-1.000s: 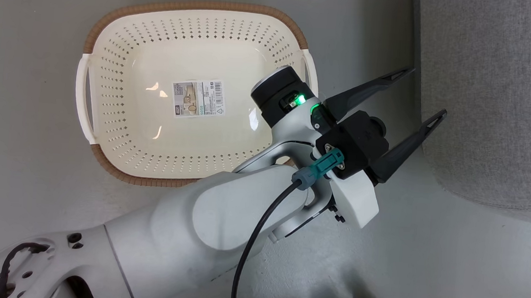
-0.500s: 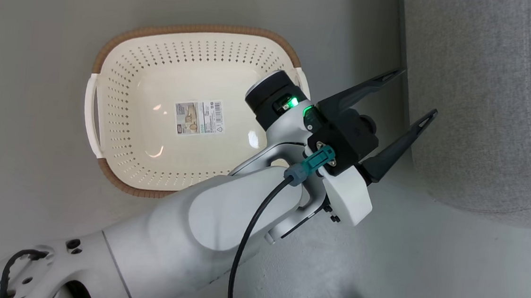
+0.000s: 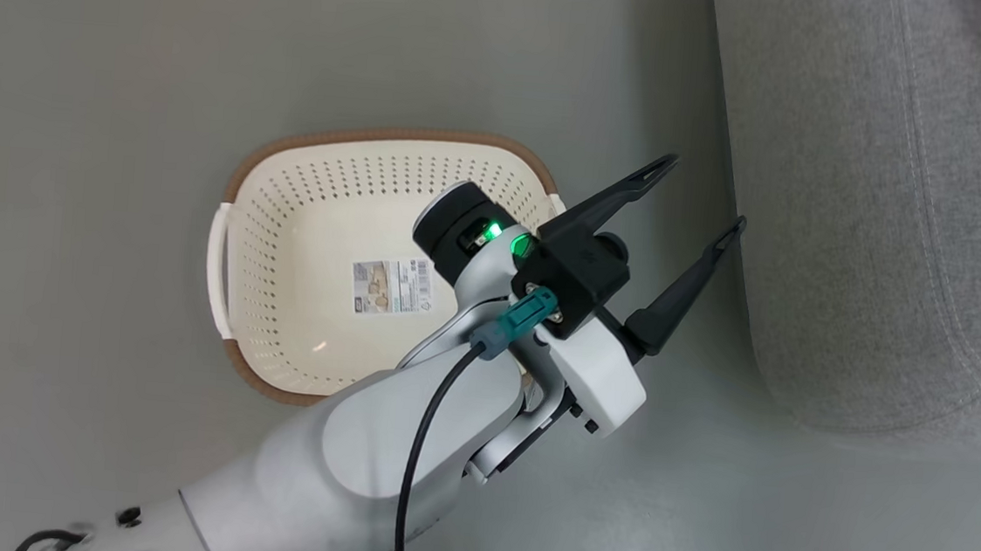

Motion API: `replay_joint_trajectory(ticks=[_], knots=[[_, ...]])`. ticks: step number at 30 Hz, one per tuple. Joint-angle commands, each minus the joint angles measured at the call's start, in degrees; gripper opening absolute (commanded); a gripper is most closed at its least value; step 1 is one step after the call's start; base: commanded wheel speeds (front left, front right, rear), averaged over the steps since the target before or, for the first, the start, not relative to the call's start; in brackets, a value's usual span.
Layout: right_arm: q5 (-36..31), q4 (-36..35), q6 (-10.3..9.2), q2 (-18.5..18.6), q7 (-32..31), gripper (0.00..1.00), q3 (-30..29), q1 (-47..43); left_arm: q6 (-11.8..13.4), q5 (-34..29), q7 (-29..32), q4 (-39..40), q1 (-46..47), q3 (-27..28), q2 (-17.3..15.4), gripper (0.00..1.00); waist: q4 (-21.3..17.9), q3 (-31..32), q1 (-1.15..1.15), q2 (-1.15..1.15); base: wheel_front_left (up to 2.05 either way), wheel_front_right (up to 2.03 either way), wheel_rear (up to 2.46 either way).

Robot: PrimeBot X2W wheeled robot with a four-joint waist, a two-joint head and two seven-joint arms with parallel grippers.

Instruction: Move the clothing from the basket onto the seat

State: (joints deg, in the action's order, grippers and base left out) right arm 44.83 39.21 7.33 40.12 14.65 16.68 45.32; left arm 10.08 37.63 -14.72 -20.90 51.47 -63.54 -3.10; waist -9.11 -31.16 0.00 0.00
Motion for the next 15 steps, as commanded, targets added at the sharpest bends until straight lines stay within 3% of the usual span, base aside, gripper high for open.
replay_joint_trajectory(ticks=[1, 15], knots=[[-1.05, -2.03, 0.16, 1.79, 0.35, 1.00, 0.26, -3.46, -0.15, -1.30, -0.28, 1.49, -1.77, 2.75, 0.23, 1.00, 1.63, 2.77, 0.00, 0.00, 0.00, 0.00, 0.00], [-4.77, -8.54, 0.16, -1.81, 0.35, 1.00, 1.03, -9.02, -0.93, -8.12, -0.28, 2.32, -13.76, 16.04, 0.23, 1.00, 7.28, 12.96, 0.00, 0.00, 0.00, 0.00, 0.00]])
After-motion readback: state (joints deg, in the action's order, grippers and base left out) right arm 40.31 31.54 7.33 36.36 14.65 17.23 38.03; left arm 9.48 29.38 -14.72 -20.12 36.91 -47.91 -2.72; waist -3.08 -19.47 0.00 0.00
